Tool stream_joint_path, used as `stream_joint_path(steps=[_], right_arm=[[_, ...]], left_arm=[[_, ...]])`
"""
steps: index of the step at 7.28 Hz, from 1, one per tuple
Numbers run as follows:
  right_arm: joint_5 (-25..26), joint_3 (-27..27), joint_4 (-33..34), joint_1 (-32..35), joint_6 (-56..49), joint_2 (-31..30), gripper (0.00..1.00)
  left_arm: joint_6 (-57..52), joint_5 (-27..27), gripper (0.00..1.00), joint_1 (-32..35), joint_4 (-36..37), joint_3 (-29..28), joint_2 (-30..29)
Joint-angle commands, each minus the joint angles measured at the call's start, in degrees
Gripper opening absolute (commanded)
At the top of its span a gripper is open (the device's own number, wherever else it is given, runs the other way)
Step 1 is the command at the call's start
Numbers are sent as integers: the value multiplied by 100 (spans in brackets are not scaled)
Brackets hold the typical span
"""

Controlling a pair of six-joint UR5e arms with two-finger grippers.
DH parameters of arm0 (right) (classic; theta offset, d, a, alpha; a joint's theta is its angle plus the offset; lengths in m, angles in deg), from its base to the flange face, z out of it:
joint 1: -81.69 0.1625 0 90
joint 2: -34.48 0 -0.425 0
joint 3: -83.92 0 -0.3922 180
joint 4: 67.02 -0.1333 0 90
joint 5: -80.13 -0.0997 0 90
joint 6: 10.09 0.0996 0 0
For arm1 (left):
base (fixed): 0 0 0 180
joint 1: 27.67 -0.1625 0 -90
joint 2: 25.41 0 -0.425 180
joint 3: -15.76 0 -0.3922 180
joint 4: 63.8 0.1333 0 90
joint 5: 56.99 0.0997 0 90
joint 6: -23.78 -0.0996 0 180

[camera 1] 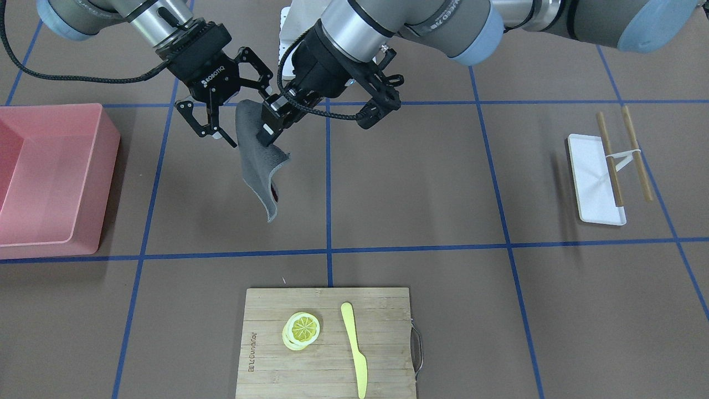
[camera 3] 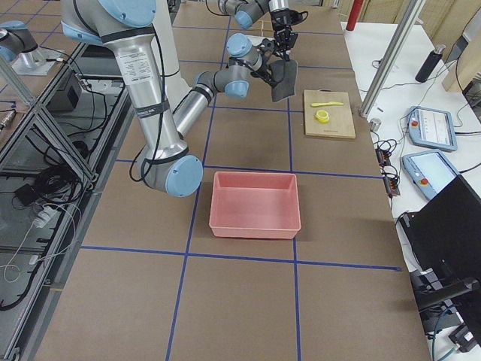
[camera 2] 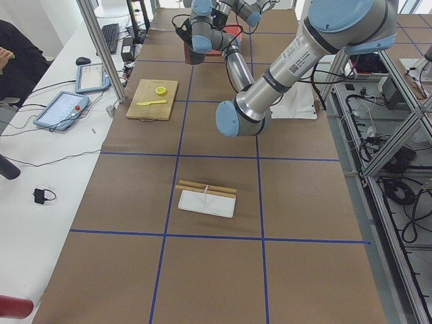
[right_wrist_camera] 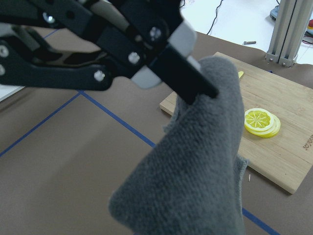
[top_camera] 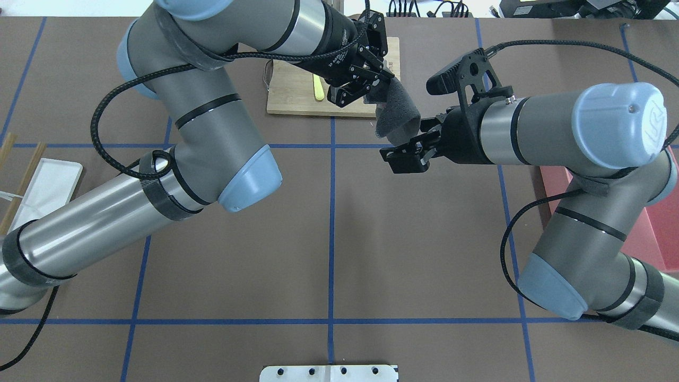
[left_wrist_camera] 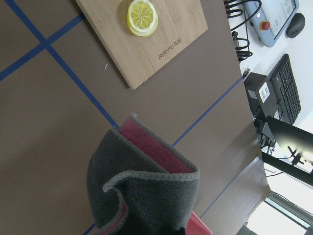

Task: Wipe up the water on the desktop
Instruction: 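Close the right gripper on the cloth while the left gripper opens and releases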

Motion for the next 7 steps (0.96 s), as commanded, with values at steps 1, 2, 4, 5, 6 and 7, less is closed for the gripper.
stream_joint_path(steps=[1, 2, 4, 5, 6, 7], right_arm=[[131, -2, -42, 3, 52, -6, 83], [184, -2, -43, 12, 79, -15, 67], [184, 7, -43, 12, 88, -41, 24], [184, 16, -43, 20, 79, -59, 23], [175, 24, -43, 21, 79, -68, 22], [175, 25, -43, 29, 79, -68, 22]], left_arm=[[10, 49, 0, -73, -6, 26, -7], [10, 49, 0, -107, -6, 61, -7], [1, 49, 0, -117, -6, 79, 19], [-16, 49, 0, -117, -6, 70, 28], [-42, 49, 0, -117, -6, 70, 45], [-77, 49, 0, -117, -6, 61, 54]])
